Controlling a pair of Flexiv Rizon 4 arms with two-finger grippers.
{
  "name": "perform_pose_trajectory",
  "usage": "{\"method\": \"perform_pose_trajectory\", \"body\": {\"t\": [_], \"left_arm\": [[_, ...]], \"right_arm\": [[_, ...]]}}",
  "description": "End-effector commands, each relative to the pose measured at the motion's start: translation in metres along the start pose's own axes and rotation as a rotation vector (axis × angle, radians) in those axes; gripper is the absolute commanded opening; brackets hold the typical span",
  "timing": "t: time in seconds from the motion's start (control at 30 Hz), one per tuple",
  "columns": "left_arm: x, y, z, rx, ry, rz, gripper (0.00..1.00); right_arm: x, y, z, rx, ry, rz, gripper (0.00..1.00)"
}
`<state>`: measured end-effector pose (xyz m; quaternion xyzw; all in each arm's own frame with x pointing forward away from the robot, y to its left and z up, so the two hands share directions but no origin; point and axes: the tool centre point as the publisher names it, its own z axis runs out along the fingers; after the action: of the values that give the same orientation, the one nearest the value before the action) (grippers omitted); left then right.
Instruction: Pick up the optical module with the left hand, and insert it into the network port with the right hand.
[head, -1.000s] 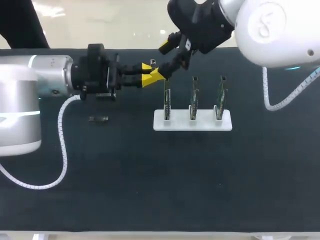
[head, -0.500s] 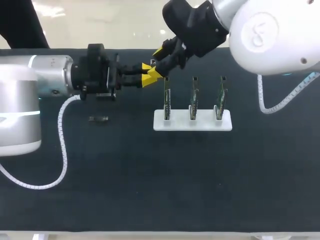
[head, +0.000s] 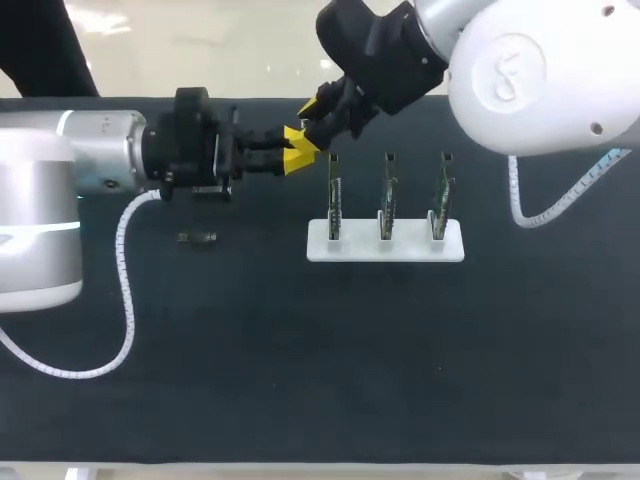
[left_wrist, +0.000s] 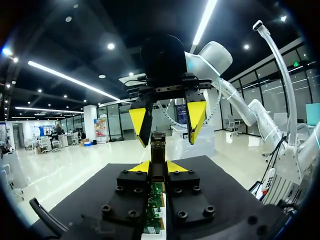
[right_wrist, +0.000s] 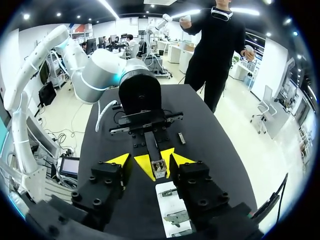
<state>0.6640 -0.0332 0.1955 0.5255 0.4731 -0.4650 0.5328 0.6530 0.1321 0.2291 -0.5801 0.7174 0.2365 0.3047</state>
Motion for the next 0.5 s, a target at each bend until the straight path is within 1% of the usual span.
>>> {"method": "perform_pose_trajectory", "body": {"t": [0.03, 0.07, 0.5], "left_arm": [[0.0008, 0.0000, 0.0005, -0.002, -0.002, 0.002, 0.00], [0.0008, 0.0000, 0.0005, -0.002, -0.002, 0.002, 0.00], [0.0008, 0.0000, 0.0005, -0.002, -0.002, 0.002, 0.00]], "right_arm": [[-0.0022, -0.0023, 0.0038, -0.003, 0.002, -0.001, 0.48], [-0.0022, -0.0024, 0.0039, -0.003, 0.003, -0.003, 0.46], [0.0027, -0.0039, 0.0003, -0.016, 0.003, -0.012, 0.45]]}}
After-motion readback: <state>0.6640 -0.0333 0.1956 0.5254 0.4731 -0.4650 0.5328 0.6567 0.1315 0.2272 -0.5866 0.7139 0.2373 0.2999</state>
